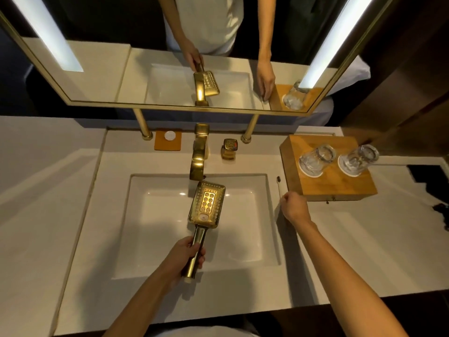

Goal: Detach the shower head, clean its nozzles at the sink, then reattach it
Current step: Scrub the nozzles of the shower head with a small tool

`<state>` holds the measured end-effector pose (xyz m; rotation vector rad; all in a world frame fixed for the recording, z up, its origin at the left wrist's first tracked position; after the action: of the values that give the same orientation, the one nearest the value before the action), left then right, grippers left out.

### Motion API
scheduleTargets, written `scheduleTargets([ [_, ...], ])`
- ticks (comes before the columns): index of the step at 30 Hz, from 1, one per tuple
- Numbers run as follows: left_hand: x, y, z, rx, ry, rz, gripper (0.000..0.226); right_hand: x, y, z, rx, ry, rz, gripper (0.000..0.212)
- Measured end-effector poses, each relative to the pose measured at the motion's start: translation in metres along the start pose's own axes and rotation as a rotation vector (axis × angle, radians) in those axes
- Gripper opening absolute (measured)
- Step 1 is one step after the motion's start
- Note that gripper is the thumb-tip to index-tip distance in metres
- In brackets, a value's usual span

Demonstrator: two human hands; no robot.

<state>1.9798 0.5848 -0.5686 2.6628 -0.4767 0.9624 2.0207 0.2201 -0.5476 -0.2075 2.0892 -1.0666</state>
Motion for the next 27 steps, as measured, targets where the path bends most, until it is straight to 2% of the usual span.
scheduleTargets([
  [3, -0.003, -0.001, 0.000, 0.016, 0.003, -0.013, 0.014, -0.002, 0.009, -0.001, 0.019, 0.016, -0.126, 0.020],
  [10, -0.006, -0.007, 0.004, 0.051, 0.004, -0.043, 0.013, 0.001, 0.019, -0.007, 0.068, -0.007, -0.212, 0.015],
  [15, -0.008, -0.008, 0.005, 0.057, -0.002, -0.070, 0.013, 0.010, 0.021, -0.006, 0.000, 0.032, -0.065, 0.018],
  [19, -0.007, -0.015, 0.004, 0.071, 0.001, -0.080, 0.013, 0.001, 0.028, -0.008, -0.116, -0.002, 0.102, 0.008],
  [22, -0.007, -0.021, 0.005, 0.079, -0.004, -0.094, 0.014, -0.025, 0.034, -0.016, -0.205, -0.042, 0.325, 0.009],
  [27, -0.009, -0.032, 0.003, 0.112, -0.004, -0.149, 0.016, -0.088, 0.043, -0.029, -0.291, -0.217, 0.438, 0.008],
])
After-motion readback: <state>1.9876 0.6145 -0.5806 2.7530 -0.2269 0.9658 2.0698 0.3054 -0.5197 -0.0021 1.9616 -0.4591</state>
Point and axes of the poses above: each hand's wrist, its own z-axis towards the middle knuckle, its own y-axis out of the palm, x = y × z, the point moved 9 cm from there along z, towards the middle knuckle, and after that the axes turned 10 degrees about z, right-handed, at the moved point
